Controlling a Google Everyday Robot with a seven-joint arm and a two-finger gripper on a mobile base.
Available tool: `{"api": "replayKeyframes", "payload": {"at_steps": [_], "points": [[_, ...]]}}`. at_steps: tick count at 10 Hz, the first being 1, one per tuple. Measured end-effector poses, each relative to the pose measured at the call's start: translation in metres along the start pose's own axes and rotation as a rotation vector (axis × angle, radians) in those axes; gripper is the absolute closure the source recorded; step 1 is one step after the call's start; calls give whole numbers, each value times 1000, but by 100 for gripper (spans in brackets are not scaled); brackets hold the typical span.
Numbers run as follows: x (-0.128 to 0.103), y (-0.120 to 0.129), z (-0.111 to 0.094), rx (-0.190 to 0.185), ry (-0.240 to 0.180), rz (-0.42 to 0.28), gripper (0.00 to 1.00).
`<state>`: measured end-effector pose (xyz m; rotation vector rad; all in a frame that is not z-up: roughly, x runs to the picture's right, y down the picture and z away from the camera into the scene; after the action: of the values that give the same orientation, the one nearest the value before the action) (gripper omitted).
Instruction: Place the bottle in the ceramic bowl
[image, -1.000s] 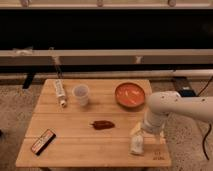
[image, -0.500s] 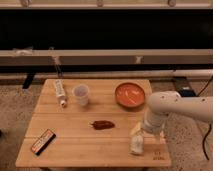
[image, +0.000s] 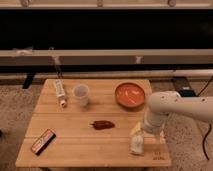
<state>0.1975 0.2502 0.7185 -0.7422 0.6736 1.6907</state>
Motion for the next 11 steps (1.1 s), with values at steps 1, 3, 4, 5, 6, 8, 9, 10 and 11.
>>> {"api": "replayKeyframes", "payload": {"at_steps": [1,3,4,5,6,8,9,10,11], "points": [[0,0,0,0,0,0,20],[0,0,0,0,0,0,20],[0,0,0,0,0,0,20],[0,0,0,0,0,0,20],[0,0,0,0,0,0,20],[-1,0,0,2,-2,-3,20],[-4,1,-4,6,-16,-21,20],[-11,5,-9,6,-33,-41,20],[-18,17,-14,2,-53,-72,20]]}}
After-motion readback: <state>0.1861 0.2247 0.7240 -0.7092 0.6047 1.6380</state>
